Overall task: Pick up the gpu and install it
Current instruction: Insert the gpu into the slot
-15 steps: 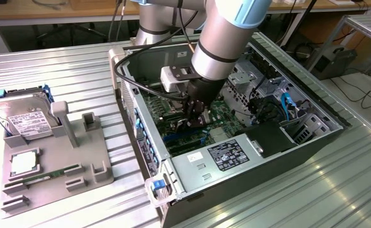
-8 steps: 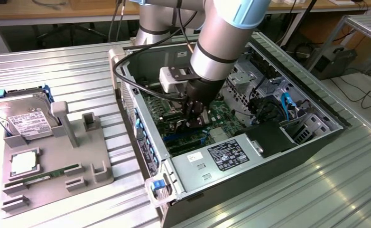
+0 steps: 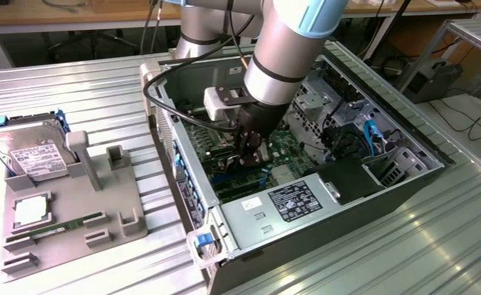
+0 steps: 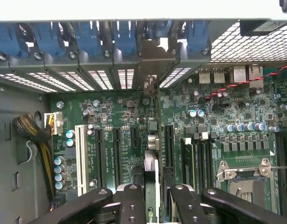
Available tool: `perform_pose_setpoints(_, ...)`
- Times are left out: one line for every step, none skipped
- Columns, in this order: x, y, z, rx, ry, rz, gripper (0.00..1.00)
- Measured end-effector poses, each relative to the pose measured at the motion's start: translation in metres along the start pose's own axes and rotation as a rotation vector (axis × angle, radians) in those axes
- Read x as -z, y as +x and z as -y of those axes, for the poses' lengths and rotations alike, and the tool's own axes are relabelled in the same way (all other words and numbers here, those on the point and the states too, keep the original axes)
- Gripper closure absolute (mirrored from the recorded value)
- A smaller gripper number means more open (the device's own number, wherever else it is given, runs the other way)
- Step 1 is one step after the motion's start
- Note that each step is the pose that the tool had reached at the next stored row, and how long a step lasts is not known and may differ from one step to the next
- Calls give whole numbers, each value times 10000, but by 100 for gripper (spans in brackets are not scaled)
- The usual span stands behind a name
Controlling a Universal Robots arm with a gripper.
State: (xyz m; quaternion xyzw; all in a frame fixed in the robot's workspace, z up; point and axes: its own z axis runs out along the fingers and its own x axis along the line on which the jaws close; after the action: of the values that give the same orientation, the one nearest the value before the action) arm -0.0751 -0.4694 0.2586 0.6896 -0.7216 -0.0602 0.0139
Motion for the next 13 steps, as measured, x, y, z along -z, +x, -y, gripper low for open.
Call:
perform_pose_setpoints(-5, 0, 1, 0, 1, -5, 74)
perform_pose_setpoints(-8, 0, 1, 0, 0, -10, 74)
perform_pose_setpoints(-9, 0, 2, 0, 0, -16, 74)
perform_pose_setpoints(-10, 0, 2, 0, 1, -20, 74)
perform_pose_setpoints(-11, 0, 2, 0, 1, -19, 74)
perform_pose_setpoints(-12, 0, 1, 0, 2, -18, 74)
perform_pose_setpoints(-14, 0, 2, 1, 1, -19, 74)
perform_pose_setpoints(-16, 0, 2, 1, 1, -20, 74)
perform_pose_setpoints(-17, 0, 2, 3, 1, -21, 74)
perform_pose_setpoints(-19, -1, 3, 4, 1, -22, 74)
perform_pose_setpoints(-22, 0, 3, 5, 1, -22, 74)
perform_pose_setpoints(-25, 0, 3, 6, 1, -22, 74)
perform_pose_setpoints(-26, 0, 4, 6, 0, -24, 74)
